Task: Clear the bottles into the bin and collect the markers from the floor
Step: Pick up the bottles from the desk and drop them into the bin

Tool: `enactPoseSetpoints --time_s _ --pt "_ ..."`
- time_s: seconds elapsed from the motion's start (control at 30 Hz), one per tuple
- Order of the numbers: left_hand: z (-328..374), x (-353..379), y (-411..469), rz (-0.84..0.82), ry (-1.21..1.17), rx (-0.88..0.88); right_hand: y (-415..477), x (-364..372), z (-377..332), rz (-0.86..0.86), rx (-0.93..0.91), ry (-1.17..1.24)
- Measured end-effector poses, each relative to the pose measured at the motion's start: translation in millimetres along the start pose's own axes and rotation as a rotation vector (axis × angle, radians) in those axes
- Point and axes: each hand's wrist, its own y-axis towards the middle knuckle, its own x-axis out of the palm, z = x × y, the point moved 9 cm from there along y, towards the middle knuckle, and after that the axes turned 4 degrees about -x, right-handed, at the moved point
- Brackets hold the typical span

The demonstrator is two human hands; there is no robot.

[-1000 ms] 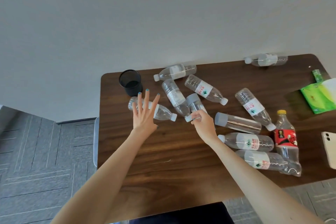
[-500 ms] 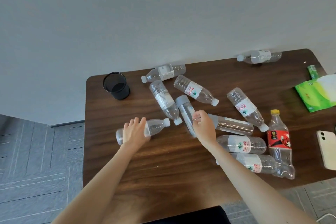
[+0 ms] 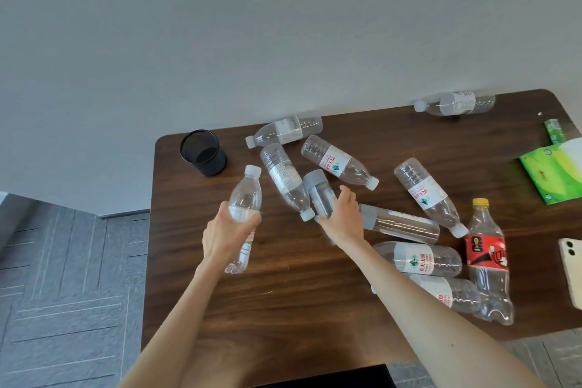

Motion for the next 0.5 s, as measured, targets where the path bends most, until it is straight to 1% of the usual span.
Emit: enactPoseSetpoints --time_s 0.13,0.3,0.4,0.5 --pt "-8 -15 -1 0.005 -0.107 -0.029 -2 14 7 -0.048 0.022 -0.014" --pt "-23 -36 -4 0.054 -0.164 -0.059 -4 24 11 -0.038 0.026 -0.044" --pt "-30 -48 -10 0.089 -0.190 -0.066 -7 21 11 -0.006 0.039 -0.033" --pt "-38 -53 -12 0.101 -0.203 -0.074 -13 10 3 0.075 0.030 0.050"
